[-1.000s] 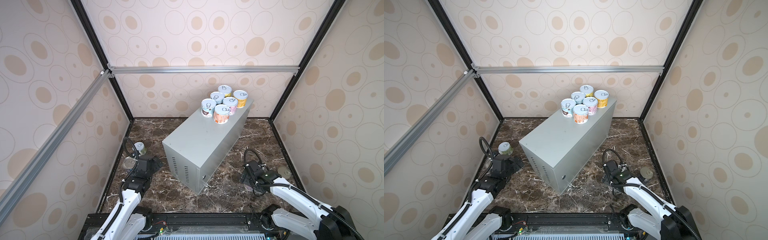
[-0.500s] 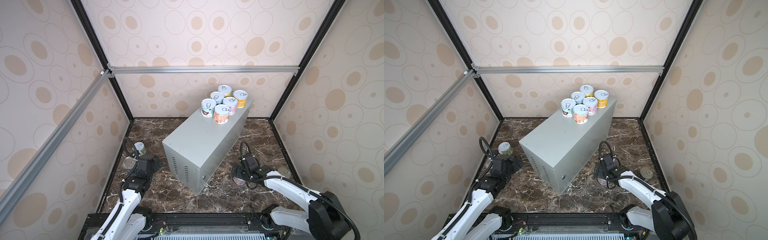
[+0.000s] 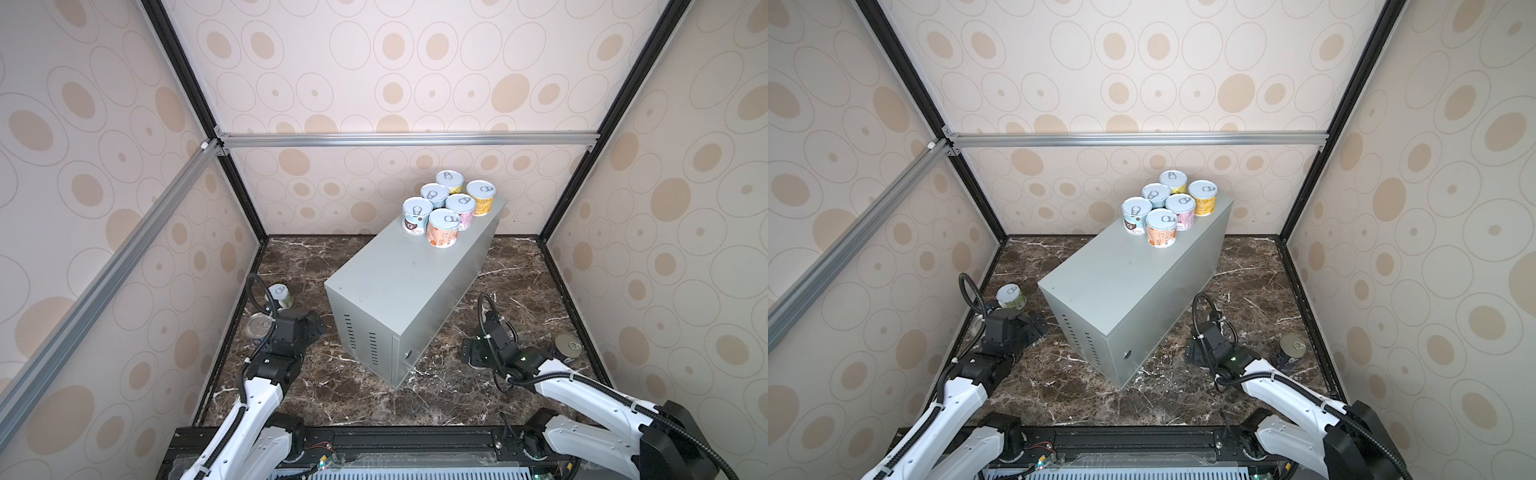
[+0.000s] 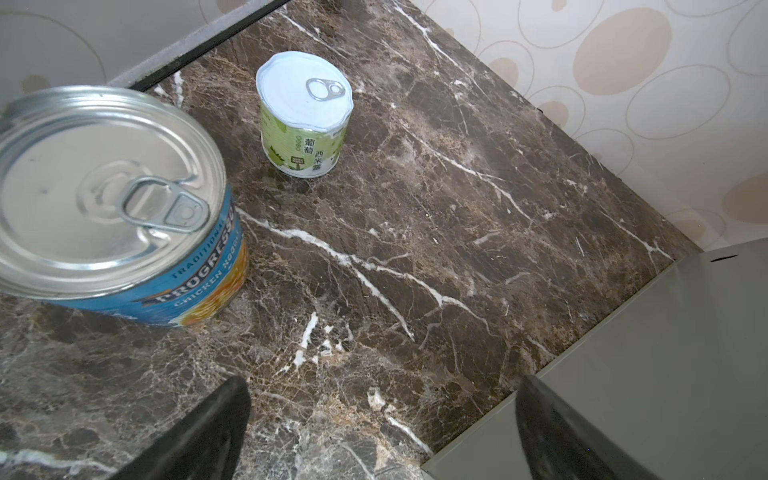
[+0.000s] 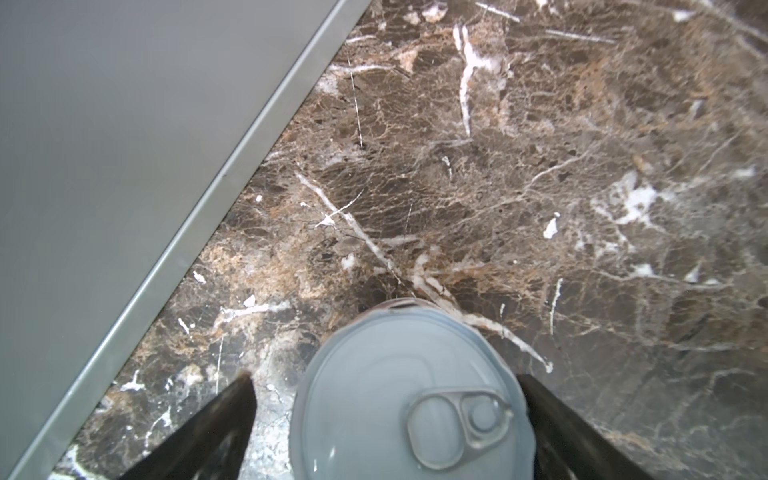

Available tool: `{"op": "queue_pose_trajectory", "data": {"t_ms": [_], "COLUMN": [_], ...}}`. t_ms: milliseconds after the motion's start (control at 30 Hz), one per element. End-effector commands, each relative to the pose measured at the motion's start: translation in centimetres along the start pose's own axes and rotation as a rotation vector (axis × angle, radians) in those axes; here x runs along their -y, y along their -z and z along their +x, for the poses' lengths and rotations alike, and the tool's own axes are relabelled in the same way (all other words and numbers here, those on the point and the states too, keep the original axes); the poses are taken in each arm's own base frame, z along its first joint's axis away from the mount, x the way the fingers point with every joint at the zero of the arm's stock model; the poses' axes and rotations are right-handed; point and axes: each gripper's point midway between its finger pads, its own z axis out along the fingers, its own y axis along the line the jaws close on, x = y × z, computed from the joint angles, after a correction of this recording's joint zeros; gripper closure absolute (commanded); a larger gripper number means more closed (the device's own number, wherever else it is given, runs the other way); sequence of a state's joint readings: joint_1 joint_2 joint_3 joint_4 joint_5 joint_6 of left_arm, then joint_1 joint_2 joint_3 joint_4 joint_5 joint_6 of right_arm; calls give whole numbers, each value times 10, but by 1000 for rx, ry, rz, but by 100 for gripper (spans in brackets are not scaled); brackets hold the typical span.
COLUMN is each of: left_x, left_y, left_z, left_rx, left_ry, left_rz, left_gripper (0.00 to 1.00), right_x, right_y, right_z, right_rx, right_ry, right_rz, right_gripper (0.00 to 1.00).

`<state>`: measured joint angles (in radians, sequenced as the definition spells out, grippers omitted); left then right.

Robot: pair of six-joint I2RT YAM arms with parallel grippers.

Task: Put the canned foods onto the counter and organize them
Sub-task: 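Lower the right gripper onto the small white-lidded can on the floor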

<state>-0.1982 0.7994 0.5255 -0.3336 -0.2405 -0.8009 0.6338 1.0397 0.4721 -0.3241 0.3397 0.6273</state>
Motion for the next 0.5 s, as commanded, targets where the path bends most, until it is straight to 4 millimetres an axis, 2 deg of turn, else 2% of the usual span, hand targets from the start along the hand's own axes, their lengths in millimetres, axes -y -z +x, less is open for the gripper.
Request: {"op": "queue_pose_trajectory", "data": {"t_ms": [0, 233, 467], "left_x": [3, 5, 6], "left_y": [3, 3, 3], "left_z": [-5, -6, -7], "left_rx": [24, 24, 32], "left_ry": [-6, -11, -14], "left_rz": [18, 28, 33], "left_gripper": [1, 1, 0], "right_x": [7, 11, 4], "right_y": [1, -4, -16], "right_z": [-2, 9, 21], "right_rx": [68, 113, 131], "right_ry": [-17, -56, -58], "right_rz": [37, 30, -7], "right_gripper": [1, 1, 1]}}
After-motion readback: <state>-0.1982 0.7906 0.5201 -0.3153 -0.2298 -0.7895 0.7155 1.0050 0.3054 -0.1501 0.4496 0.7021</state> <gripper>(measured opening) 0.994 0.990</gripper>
